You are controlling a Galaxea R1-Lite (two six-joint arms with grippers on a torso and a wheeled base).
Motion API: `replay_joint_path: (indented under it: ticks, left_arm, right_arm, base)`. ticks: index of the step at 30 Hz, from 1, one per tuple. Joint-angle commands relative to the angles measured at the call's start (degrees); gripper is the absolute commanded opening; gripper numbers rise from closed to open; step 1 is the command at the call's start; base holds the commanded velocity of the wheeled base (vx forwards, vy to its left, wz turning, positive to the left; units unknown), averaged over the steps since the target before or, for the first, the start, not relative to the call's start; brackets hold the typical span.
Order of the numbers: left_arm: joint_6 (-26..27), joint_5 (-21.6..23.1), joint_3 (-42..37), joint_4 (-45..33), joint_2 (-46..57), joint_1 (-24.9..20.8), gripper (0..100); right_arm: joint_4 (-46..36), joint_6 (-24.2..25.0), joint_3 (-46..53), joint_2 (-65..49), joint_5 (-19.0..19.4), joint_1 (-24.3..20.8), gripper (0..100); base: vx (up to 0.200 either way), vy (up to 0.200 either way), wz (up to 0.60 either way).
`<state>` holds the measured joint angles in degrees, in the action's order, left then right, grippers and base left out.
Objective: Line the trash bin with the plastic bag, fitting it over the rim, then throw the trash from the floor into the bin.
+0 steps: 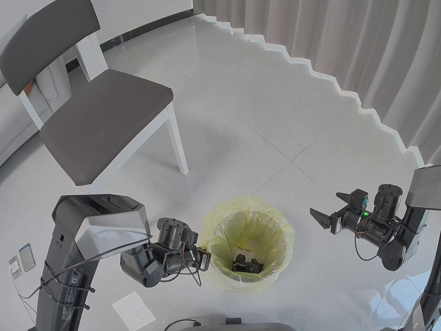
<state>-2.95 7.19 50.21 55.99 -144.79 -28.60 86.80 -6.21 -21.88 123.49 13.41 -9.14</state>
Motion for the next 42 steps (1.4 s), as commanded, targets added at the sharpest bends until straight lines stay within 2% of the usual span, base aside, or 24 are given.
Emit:
replay_joint_path:
  ticks: [1, 9, 15, 17, 23, 24, 28, 32, 35, 42]
  left_arm:
    - [1.19, -0.16, 8.32, -7.21, -1.55, -0.84, 0]
    - [3.3, -0.34, 15.53, -14.77, -2.25, -0.32, 0]
    - [2.69, -0.25, 14.65, -13.98, -1.11, 0.47, 0]
    - [2.6, 0.28, 11.75, -11.96, 0.38, 1.09, 0]
    - [2.69, 0.54, 9.99, -8.27, -0.67, 1.53, 0]
    - [2.6, 0.54, 10.08, -8.0, -1.02, 1.53, 100]
    - [2.51, 0.45, 10.26, -7.65, -1.55, 1.44, 100]
    - [1.9, 0.45, 8.59, -7.3, -0.41, 2.14, 100]
    - [1.46, 0.37, 5.33, -4.75, 0.3, 2.85, 100]
    - [1.63, 0.37, 1.99, -0.01, 0.03, 5.4, 100]
  right_arm:
    - [-0.84, -0.39, -1.94, 1.23, 0.39, 0.27, 100]
    - [-4.36, -0.91, -4.4, 1.67, 0.39, 0.79, 100]
    - [-6.9, -0.91, -6.24, 1.58, 0.39, 1.5, 100]
    - [-10.07, -0.83, -8.62, 1.58, 1.09, 2.46, 100]
    - [-14.38, -0.83, -12.04, 1.75, 1.97, 4.31, 100]
    - [-14.9, -0.83, -12.57, 1.75, 1.97, 4.48, 100]
    - [-18.15, -0.74, -15.91, 1.84, 2.06, 4.92, 100]
    - [-25.27, 1.9, -22.33, 1.93, 5.05, 4.92, 100]
    - [-31.69, 4.54, -29.01, 2.98, 5.22, 4.66, 100]
    - [-39.07, 4.54, -38.94, 7.03, 5.14, 4.66, 100]
  base:
    - [0.0, 0.0, 0.0]
    - [0.0, 0.0, 0.0]
    - [0.0, 0.0, 0.0]
    - [0.0, 0.0, 0.0]
    - [0.0, 0.0, 0.0]
    - [0.0, 0.0, 0.0]
    - [0.0, 0.0, 0.0]
    - [0.0, 0.0, 0.0]
    - [0.0, 0.0, 0.0]
    - [0.0, 0.0, 0.0]
